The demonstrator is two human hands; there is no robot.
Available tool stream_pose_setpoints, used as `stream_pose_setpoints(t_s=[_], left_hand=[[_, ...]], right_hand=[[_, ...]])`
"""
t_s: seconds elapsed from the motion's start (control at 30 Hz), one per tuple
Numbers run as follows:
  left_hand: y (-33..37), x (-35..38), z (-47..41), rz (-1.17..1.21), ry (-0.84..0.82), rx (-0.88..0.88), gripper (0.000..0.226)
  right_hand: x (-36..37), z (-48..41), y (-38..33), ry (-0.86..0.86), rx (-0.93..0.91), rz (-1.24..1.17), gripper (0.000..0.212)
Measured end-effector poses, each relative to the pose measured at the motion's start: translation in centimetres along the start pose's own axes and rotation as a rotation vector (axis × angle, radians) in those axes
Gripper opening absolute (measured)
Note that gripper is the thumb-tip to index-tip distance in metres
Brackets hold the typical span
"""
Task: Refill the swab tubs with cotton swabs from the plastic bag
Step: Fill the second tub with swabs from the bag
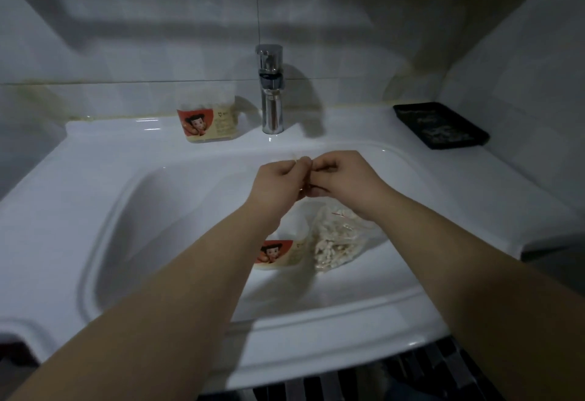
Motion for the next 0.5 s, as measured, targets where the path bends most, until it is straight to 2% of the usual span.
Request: stream_pose_setpoints(t_s=[0.1,0.2,0.27,0.4,0.5], left_hand=[[-0.3,0.4,0.1,0.073,-0.031,-0.008,0.031],[-0.4,-0.4,0.1,0.014,0.006,0.011,0.025],[-0.5,-0.6,0.2,-0.013,-0.002,0.012,0.024],[-1.3,-0.4,0.1,-0.016,-0.041,-0.048,0.027],[-1.8,-0.3,-0.2,-0.09,-0.05,-0.076,0.026]], right_hand=[[-0.4,0.1,0.2,0.012,0.025,0.052,0.006],[-1.5,0.0,-0.1,0.039,0.007,0.536,0.015],[-2.5,0.1,0.2,0.029,0.062,0.731,0.022],[-3.6,0.5,1.1,-0.031,0.189,0.879,0.025],[-3.1,0.9,2.3,-0.148,0.241,1.03,0.024]])
Point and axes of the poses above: each hand's wrist, its own z-axis away from the middle knuckle, its own x-axis out of the palm, y = z × x, the point moved 9 cm from there along -z, towards the middle knuckle, and after that the axes turned 1 degree about -z, right-handed, at the moved point
